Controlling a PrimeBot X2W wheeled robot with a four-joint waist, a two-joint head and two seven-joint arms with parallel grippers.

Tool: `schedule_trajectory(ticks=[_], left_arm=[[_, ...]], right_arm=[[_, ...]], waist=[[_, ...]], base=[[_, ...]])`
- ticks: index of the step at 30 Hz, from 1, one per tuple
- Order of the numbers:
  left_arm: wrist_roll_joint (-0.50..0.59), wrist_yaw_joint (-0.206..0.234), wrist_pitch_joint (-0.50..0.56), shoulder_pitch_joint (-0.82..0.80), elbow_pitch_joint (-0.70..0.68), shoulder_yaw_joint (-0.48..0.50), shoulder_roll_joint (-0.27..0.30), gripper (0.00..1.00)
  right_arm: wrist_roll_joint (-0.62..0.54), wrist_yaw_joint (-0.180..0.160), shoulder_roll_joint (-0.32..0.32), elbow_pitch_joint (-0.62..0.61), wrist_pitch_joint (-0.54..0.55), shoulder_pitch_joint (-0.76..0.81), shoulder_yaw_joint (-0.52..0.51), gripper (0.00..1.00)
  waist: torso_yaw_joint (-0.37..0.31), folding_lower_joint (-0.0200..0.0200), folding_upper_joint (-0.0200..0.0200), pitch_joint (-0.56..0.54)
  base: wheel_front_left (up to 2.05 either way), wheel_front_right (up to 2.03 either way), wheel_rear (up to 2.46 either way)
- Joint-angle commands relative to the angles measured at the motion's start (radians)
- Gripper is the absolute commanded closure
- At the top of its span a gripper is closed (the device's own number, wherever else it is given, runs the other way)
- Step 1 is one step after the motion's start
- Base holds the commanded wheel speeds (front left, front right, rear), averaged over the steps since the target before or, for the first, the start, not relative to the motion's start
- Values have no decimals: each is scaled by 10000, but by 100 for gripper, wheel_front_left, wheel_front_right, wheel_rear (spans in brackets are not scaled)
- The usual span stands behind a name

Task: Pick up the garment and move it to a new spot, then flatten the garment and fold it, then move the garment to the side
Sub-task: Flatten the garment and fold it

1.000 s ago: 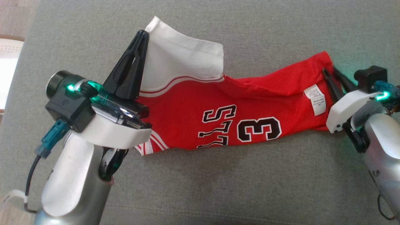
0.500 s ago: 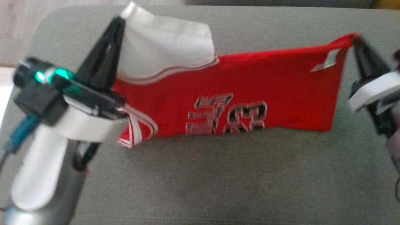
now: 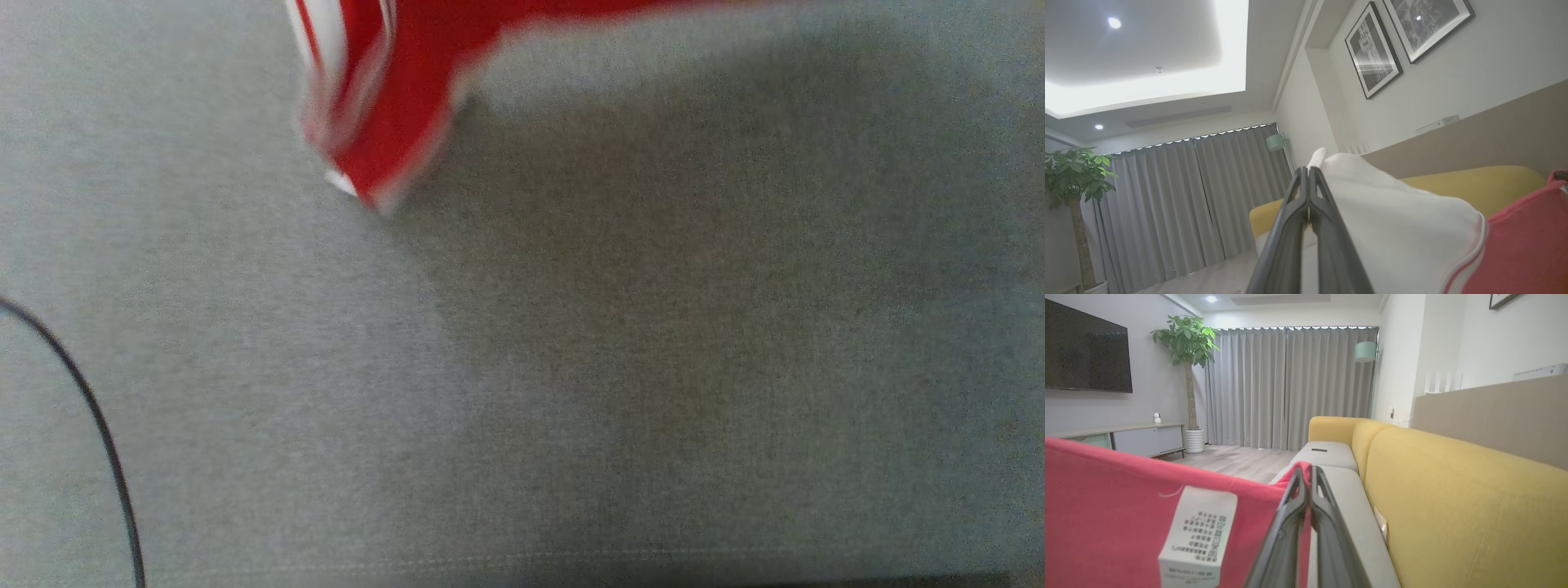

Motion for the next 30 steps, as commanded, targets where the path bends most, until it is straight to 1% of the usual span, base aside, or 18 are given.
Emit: schedule_trajectory(ticks=[1,4,7,10,13,16,21,27,30], left_arm=[[186,16,-43,-993,-31,476,244,100],[806,16,-46,-2478,331,758,-132,100],[1530,33,-47,-3342,197,1014,-439,100],[1820,29,-47,-3425,-70,1281,-744,100],[1826,21,-48,-2880,-448,1217,-812,100],[1457,19,-48,-1825,-926,1010,-706,100],[813,18,-48,802,-2057,685,-356,100],[388,17,-48,4515,-3340,991,-63,100],[286,17,-49,6385,-3758,1267,-31,100]], right_arm=[[-227,67,173,-20,-91,-658,-113,100],[-784,67,437,618,-585,-1949,-312,100],[-1241,67,599,1171,-1234,-2889,-436,100],[-1566,67,642,1535,-1818,-3338,-329,100],[-1630,67,629,1785,-2193,-3223,-10,100],[-1583,67,519,1973,-2466,-2650,278,100],[-1164,67,316,1997,-2685,-947,593,100],[-675,67,69,1555,-2762,1952,43,100],[-528,67,146,1124,-2666,3520,-353,100]], waist=[[-493,-1,0,1007],[-767,-1,0,1601],[-917,-1,0,2037],[-945,-1,0,2306],[-894,-1,0,2462],[-763,-1,0,2448],[-508,-1,0,1957],[-372,-1,0,688],[-400,-1,0,81]], base=[[0,0,0],[0,0,0],[0,0,0],[0,0,0],[0,0,0],[0,0,0],[0,0,0],[0,0,0],[0,0,0]])
